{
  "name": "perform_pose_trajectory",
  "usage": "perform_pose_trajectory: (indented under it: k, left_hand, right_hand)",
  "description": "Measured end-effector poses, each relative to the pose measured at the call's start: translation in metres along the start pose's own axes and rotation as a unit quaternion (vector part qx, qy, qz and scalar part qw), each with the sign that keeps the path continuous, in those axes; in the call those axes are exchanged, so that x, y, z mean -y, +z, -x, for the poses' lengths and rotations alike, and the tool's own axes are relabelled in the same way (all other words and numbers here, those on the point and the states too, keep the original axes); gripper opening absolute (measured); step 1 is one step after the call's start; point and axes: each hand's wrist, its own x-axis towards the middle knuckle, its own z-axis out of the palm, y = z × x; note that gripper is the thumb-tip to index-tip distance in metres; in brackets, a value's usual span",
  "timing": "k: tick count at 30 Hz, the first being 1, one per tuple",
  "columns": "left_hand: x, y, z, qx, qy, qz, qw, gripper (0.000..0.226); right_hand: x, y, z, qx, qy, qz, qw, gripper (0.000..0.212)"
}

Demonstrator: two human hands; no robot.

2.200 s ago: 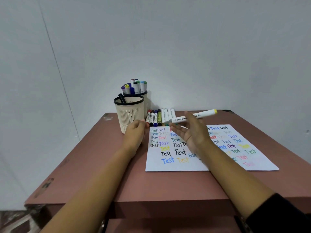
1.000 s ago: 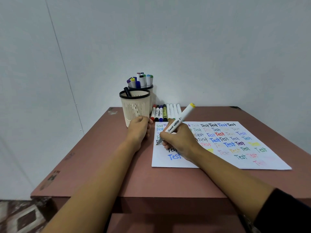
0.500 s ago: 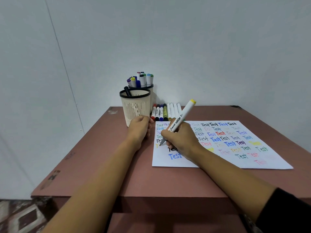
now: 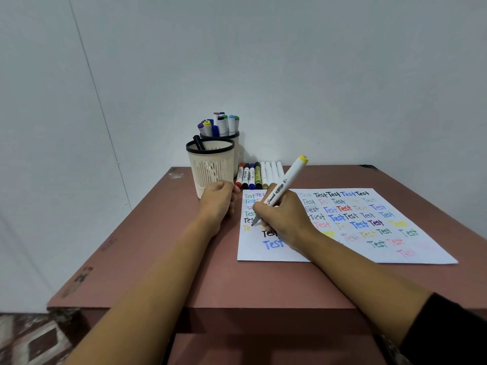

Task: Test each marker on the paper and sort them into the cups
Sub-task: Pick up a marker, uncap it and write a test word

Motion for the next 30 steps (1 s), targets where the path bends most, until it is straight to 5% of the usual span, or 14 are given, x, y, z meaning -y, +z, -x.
perform_pose_trajectory:
  k: [30]
  left_hand:
    - [0.0014,0.0003,-0.0008,0.002,0.007,-0.020,1.000,0.029]
  right_hand:
    - [-0.0030,-0.0007,-0.0045,-0.013,0.010,-0.023,1.000,0.022]
